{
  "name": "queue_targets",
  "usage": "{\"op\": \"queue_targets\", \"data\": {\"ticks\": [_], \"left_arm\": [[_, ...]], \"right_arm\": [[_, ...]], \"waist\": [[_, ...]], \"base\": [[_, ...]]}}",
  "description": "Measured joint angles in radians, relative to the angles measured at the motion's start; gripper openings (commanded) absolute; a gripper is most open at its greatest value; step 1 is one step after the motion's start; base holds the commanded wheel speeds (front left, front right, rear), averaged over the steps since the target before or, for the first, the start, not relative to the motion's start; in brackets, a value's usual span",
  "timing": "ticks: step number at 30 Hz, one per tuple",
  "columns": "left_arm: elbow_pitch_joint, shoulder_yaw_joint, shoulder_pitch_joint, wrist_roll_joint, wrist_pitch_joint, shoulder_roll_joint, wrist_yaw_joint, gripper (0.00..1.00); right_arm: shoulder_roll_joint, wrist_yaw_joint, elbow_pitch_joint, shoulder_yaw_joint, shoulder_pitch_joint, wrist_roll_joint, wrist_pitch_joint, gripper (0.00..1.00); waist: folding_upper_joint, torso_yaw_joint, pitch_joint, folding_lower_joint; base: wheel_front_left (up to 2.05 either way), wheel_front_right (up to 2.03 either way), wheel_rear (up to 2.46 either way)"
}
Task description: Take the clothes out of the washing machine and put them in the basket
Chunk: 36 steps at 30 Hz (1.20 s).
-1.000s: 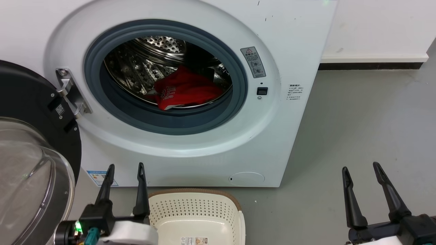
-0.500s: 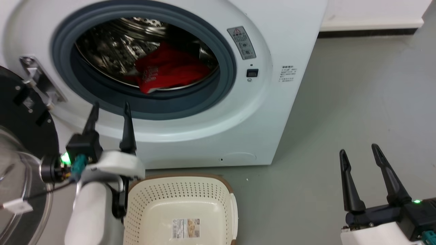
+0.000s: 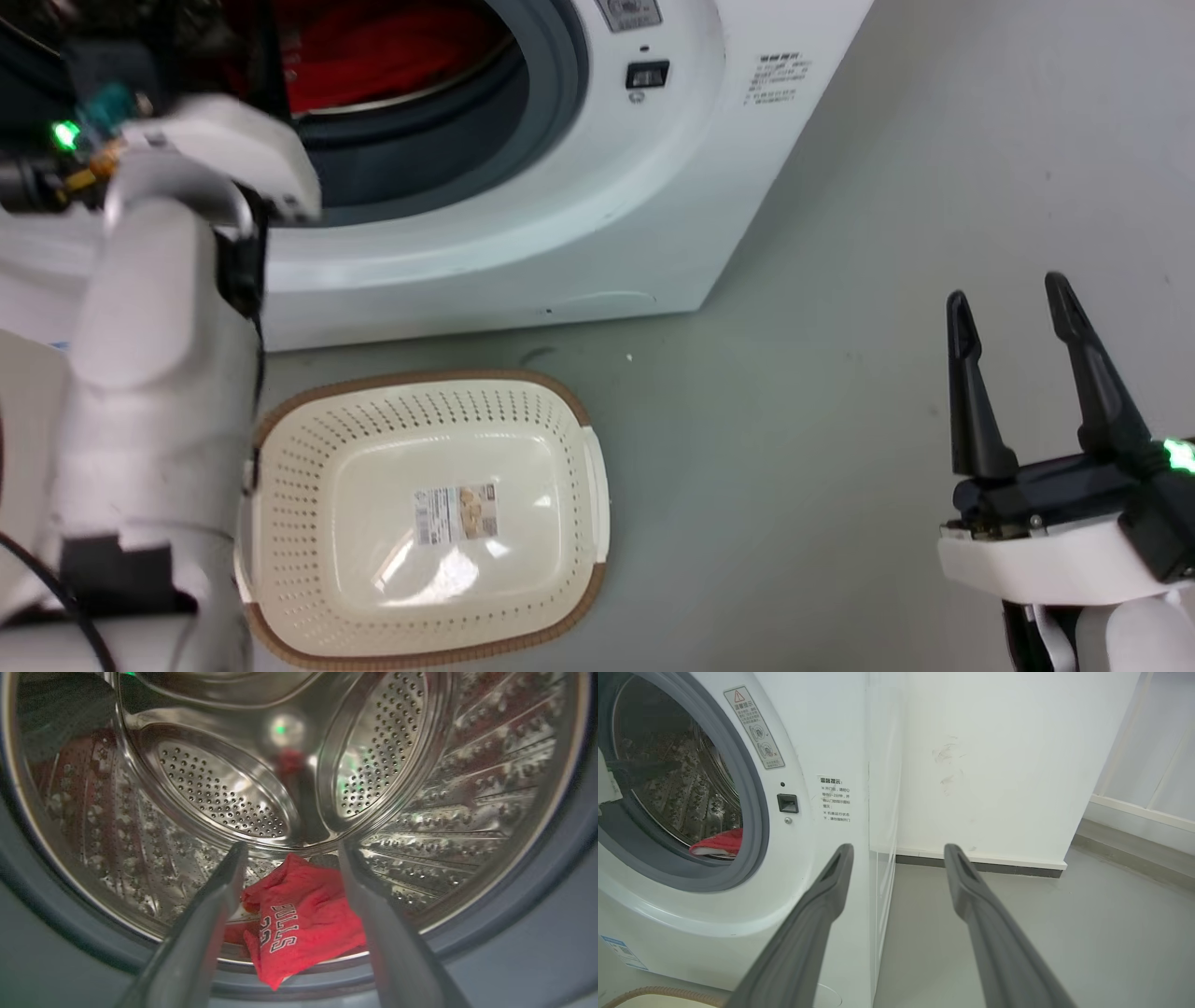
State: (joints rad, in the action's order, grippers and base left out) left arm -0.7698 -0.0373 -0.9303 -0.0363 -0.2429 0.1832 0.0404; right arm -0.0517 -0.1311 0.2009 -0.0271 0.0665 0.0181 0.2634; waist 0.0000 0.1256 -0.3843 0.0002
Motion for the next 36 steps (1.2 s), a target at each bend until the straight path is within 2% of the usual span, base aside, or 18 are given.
{"op": "queue_targets", "data": {"ticks": [5,13,18,30,36], "left_arm": [[-0.171,0.003,-0.233,-0.015,0.061,0.059,0.039,1.00],[-0.328,0.054,-0.428,-0.019,0.213,0.094,0.074,1.00],[-0.388,0.086,-0.536,-0.010,0.316,0.112,0.080,1.00],[-0.489,0.137,-0.721,-0.004,0.656,0.102,0.083,1.00],[-0.498,0.154,-0.741,-0.002,0.715,0.087,0.053,1.00]], "right_arm": [[0.000,0.000,0.015,-0.001,0.056,0.017,0.000,1.00],[0.000,0.000,0.034,-0.013,0.118,0.045,0.000,1.00],[0.000,0.000,0.051,-0.005,0.141,0.060,0.000,1.00],[0.000,0.000,0.062,-0.017,0.175,0.071,0.000,1.00],[0.000,0.000,0.065,-0.017,0.179,0.081,0.000,1.00]], "waist": [[0.0000,0.026,-0.104,0.0000],[0.0000,0.053,-0.230,0.0001],[0.0000,0.066,-0.299,0.0001],[0.0000,0.086,-0.395,0.0000],[0.0000,0.091,-0.420,0.0000]], "base": [[0.00,0.00,0.00],[0.00,0.00,0.00],[0.00,0.00,0.00],[0.00,0.00,0.00],[0.00,0.00,0.00]]}}
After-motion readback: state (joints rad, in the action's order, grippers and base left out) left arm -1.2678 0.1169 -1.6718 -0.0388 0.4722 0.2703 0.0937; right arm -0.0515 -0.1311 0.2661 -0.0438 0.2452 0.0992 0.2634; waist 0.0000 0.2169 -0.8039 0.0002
